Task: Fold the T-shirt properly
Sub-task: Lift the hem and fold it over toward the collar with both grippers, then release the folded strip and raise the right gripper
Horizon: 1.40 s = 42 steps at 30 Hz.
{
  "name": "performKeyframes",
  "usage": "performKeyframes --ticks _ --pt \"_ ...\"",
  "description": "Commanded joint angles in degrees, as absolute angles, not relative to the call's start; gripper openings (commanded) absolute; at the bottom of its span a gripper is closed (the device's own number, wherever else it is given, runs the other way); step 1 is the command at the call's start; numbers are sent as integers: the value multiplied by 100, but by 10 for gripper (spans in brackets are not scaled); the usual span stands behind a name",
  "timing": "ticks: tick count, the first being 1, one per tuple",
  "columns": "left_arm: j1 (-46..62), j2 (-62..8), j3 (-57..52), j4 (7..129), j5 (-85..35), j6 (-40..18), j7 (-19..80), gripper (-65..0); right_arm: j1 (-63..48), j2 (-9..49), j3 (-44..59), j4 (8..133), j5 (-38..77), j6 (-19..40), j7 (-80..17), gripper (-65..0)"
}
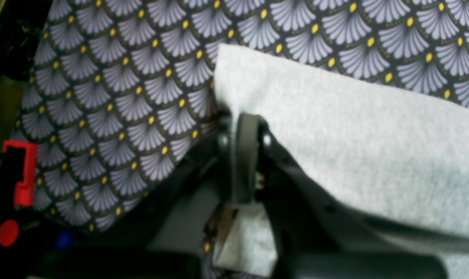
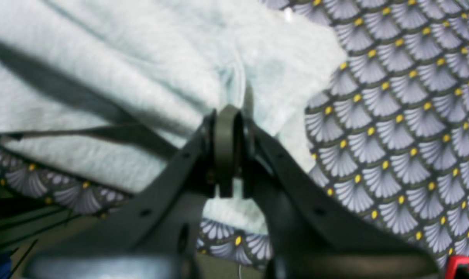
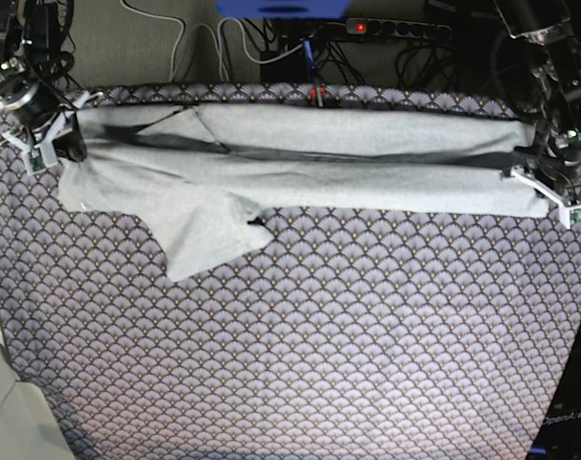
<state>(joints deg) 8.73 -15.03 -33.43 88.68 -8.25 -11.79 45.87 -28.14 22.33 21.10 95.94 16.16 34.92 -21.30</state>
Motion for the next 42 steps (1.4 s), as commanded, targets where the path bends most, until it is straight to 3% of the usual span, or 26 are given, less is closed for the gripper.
performKeyframes --ticks 1,4,7,12,16,30,35,42 --pt "840 -1596 -3380 8954 -822 -1147 4488 -645 -2897 2334 2167 9666 1657 3486 -2035 -650" --pt "901 -1587 -3371 8945 -831 -1209 4488 -645 -2949 2325 2167 9657 1648 3486 -2044 -650" --pt "910 -1587 -3380 8945 -831 -1675 4585 -619 -3037 2308 2167 9657 1648 3486 -2044 -650" --pt "866 -1587 -3407 8954 -831 -2290 5024 -414 -3046 2308 2167 9657 1648 3486 -2105 -650" --pt "866 -1587 -3407 8971 -831 -2738 5059 -310 -3002 2325 2167 9692 1648 3486 -2510 -650" --pt "910 -1587 -3415 8945 -822 -2835 5068 -301 -2993 2316 2167 9701 1657 3486 -2571 -648" --pt "919 -1587 -3415 8945 -822 -2835 5068 -301 -2993 2325 2176 9701 1719 3521 -2554 -532" --pt "954 -1604 -3442 9015 -822 -2844 5068 -301 -2993 2308 2721 9666 2009 3635 -2571 -512"
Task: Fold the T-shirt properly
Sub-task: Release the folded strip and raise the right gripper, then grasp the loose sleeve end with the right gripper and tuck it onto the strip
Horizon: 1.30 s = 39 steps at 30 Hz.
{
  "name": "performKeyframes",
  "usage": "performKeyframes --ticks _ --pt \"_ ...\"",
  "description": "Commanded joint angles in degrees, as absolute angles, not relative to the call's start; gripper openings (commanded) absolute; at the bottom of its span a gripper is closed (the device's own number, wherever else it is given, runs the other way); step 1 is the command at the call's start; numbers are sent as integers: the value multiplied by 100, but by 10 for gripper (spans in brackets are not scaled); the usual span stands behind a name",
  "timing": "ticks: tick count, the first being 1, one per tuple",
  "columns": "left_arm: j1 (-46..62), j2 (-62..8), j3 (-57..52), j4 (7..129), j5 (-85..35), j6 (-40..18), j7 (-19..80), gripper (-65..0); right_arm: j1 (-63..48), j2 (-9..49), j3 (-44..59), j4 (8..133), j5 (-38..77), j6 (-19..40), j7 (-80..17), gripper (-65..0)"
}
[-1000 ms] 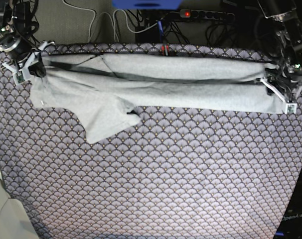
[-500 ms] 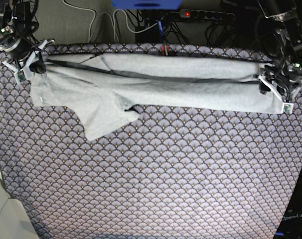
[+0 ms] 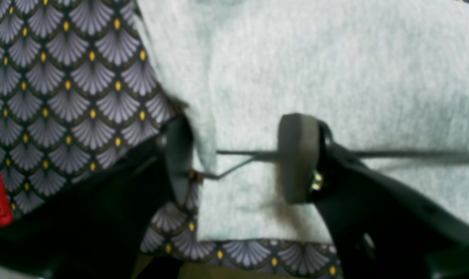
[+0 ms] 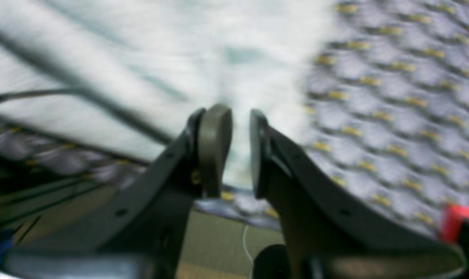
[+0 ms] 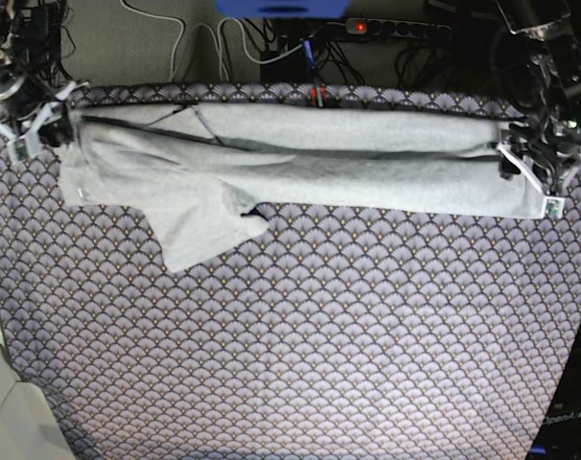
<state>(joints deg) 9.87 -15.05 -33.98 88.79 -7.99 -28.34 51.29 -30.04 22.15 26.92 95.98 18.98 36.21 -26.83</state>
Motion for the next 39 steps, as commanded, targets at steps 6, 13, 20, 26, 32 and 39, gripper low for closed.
performKeyframes --ticks 6,13,20,26,32,39 --pt "936 -1587 -4066 9024 -1121 -2853 5068 -301 -2747 2334 3152 9684 2000 3644 -2580 -512" --pt "936 -1631 -4734 9024 -1798 -2853 5490 -301 -1525 2352 2738 9657 1974 3653 -3345 -512" --pt "980 -1596 -4796 9024 -1763 -2853 5516 -301 268 2369 1516 9200 1974 4000 -4910 -512" --pt "1138 -1596 -4796 9077 -1763 -2853 5499 -301 910 2141 796 8418 2000 4000 -4954 -511" --pt "1244 -1604 -4804 9068 -1754 -2853 5473 -301 1182 1807 567 8057 1965 4000 -4954 -511" --pt "1244 -1596 -4804 9068 -1754 -2853 5473 -301 1675 1727 215 7275 1991 4000 -4725 -495"
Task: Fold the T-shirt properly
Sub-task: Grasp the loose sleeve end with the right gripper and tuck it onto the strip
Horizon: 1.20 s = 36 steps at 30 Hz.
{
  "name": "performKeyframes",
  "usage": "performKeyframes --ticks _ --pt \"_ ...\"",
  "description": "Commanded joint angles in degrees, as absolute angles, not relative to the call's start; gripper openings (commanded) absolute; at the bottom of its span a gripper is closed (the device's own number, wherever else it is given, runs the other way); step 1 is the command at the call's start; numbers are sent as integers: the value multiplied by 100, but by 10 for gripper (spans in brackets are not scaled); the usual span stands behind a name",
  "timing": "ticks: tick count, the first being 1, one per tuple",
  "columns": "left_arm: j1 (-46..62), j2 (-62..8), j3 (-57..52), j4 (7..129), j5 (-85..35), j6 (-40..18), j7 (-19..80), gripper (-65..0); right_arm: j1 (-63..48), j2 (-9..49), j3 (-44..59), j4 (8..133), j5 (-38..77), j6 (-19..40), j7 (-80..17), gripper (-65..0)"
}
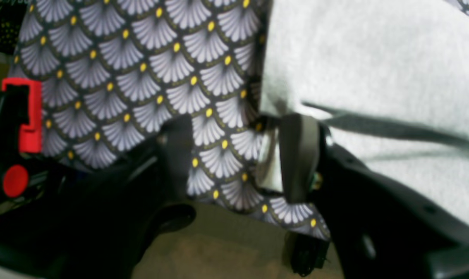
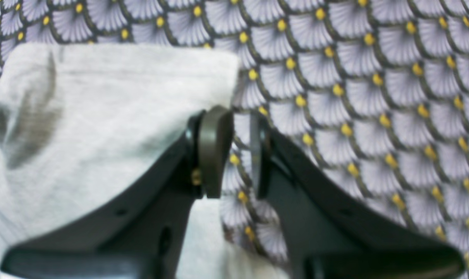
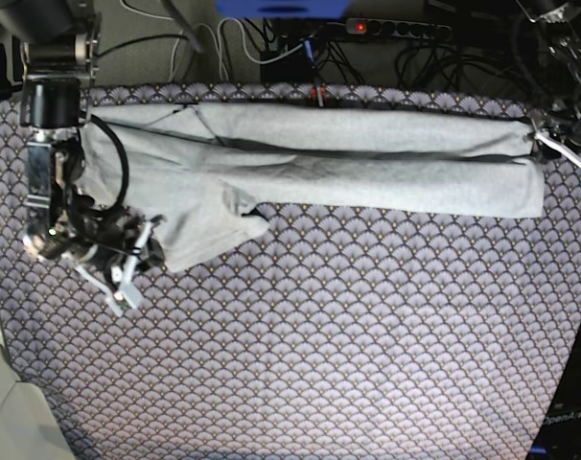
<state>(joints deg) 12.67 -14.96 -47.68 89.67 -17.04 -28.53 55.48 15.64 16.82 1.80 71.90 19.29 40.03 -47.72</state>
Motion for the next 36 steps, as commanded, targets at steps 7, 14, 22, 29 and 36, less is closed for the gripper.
performKeyframes --ticks 7,14,22,29,36 --pt "1253 -1613 -4804 9068 -1754 -2844 5473 -301 1789 1692 -22 6782 1991 4000 -4207 -336" --pt "1218 -1596 -4804 9068 -1754 -2826 5473 -301 1798 1640 -22 6747 1965 4000 -3978 -329" --pt "1209 -1596 -4804 9068 -1754 -2809 5473 -301 2114 1648 -31 5991 1956 4000 -3697 -328" --pt "1209 -1596 -4804 9068 -1754 -2809 5464 -301 2220 1684 -40 5569 1956 4000 -3415 -328" --pt "1191 -1587 -4796 9068 -1754 -2791 5464 -301 2141 1657 -40 5578 1956 4000 -3459 -390"
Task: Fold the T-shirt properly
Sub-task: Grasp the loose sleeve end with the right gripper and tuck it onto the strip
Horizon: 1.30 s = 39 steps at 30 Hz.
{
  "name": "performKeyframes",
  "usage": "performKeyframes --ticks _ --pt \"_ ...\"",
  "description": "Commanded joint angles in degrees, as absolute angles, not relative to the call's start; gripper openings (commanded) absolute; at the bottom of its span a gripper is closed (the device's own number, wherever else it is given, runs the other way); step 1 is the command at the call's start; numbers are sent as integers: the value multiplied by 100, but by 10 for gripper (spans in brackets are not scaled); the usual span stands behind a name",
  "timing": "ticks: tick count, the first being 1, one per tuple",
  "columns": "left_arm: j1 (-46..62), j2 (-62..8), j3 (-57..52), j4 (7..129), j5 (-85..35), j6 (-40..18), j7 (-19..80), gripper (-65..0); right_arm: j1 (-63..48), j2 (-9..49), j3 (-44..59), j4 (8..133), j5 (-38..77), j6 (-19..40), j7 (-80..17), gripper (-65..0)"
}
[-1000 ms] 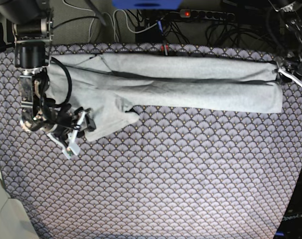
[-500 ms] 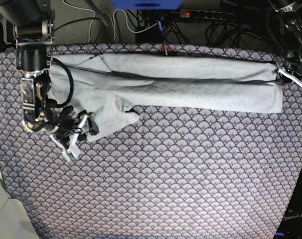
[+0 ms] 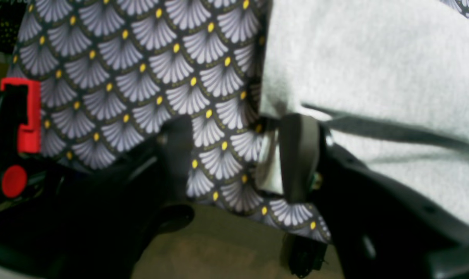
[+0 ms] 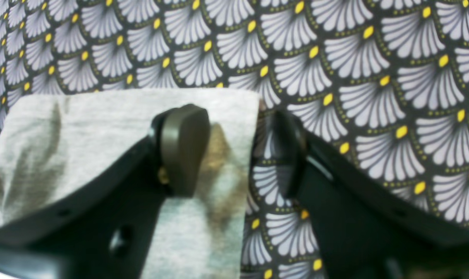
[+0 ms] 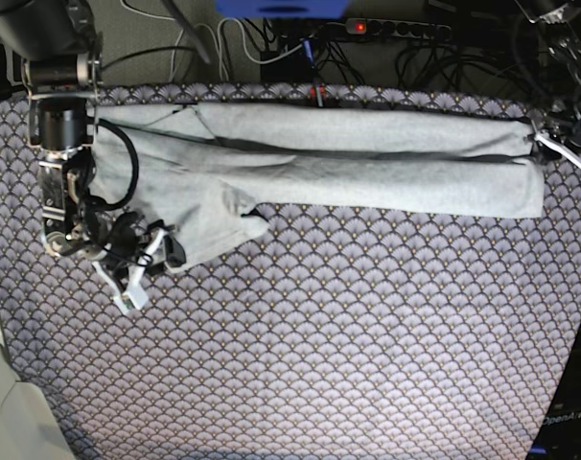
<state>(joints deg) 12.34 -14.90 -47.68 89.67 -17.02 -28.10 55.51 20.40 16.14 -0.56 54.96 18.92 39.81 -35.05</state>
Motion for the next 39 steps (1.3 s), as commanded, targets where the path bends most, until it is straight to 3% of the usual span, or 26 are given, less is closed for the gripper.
performKeyframes --ticks 1,5,10,25,39 --pt "1165 -1587 -4778 9068 -1754 -2791 5464 -301 2088 1657 -40 5587 1956 4000 -3459 -431" --pt "1121 -1587 -4796 9033 -1754 -2791 5464 -301 2026 1648 -40 5587 1965 4000 -3459 -650" --pt "1042 -1587 -4778 9007 -1754 -2791 5473 -302 1965 1675 -40 5851 1991 4000 -3477 -650" --pt "980 -1631 -4796 8998 -1745 -2800 5473 -302 31 1675 523 9754 2000 4000 -4532 -650" --pt "945 -1613 -4752 8989 -1745 -2818 5464 -302 -1657 1657 1297 11240 2009 4000 -4532 -650"
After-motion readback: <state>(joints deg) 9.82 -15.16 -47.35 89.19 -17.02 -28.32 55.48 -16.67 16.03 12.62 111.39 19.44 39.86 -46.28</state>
